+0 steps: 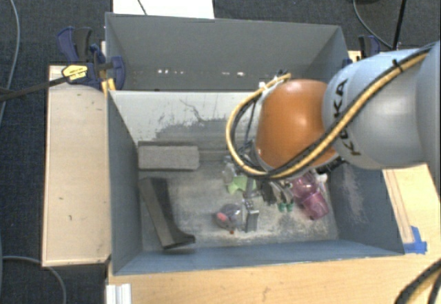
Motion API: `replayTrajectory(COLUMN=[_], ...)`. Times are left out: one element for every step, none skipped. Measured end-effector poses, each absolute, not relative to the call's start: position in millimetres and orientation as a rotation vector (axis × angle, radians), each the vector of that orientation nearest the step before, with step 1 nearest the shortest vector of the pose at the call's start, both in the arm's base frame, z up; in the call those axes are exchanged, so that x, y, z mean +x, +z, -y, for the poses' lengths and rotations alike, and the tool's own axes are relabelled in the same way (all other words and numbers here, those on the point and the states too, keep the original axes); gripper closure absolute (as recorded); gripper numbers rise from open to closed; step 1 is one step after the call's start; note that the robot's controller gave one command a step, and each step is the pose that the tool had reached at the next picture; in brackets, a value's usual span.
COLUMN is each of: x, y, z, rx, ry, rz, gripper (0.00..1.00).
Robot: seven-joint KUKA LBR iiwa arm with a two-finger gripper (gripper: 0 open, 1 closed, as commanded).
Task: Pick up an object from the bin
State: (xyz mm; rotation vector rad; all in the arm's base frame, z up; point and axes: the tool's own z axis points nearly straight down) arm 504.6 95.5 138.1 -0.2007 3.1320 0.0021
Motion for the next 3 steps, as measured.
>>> replayTrajectory(x=[502.9,491.7,491.7], y=[87.9,70.2,70.2], z=[-95.8,-93.5,-93.5], rx=[-0.039,0.198,0.198], ry=[0.004,0.004,0.004], rz=[-3.136,-3.133,-3.133], gripper=[0.00,1.00,1.00])
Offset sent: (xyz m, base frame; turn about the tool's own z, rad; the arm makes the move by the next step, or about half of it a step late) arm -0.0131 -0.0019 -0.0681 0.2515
